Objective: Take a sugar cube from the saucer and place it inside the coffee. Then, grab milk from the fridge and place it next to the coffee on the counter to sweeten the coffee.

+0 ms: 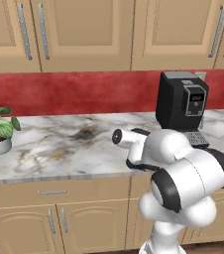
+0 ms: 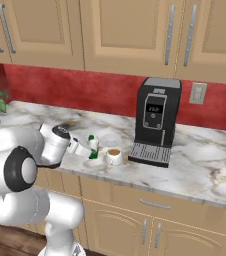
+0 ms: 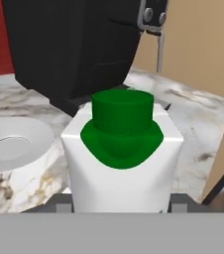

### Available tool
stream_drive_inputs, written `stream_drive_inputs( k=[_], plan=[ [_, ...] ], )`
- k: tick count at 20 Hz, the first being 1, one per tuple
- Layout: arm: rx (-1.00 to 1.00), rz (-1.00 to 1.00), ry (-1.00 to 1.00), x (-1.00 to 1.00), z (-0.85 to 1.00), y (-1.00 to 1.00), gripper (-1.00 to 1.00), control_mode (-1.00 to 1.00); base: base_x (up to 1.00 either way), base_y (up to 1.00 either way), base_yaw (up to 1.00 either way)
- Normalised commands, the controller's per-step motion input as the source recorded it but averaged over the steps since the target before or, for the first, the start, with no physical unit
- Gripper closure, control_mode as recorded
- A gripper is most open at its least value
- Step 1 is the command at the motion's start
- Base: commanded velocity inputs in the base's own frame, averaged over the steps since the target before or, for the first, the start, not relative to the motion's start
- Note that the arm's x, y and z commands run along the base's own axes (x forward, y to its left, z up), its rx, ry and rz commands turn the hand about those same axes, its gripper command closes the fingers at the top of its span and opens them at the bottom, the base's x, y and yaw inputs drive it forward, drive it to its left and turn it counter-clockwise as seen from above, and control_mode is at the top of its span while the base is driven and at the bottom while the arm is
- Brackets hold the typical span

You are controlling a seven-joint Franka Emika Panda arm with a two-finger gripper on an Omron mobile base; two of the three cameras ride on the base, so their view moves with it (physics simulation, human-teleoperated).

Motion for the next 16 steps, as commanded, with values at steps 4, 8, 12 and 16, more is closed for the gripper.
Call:
stream_drive_inputs(
  k=[4,8,12,16],
  plan=[
    [-0.01,-0.10,0.00,0.38,-0.07,-0.08,-1.00,-1.00,0.00,0.00,0.00],
    [-0.01,-0.14,0.00,0.34,-0.01,0.01,-1.00,-1.00,0.00,0.00,0.00],
    [0.00,-0.14,0.00,0.19,0.00,0.09,-1.00,-1.00,0.00,0.00,0.00],
    [0.00,-0.09,-0.06,-0.01,0.19,0.42,-1.00,-1.00,0.00,0.00,0.00]
  ],
)
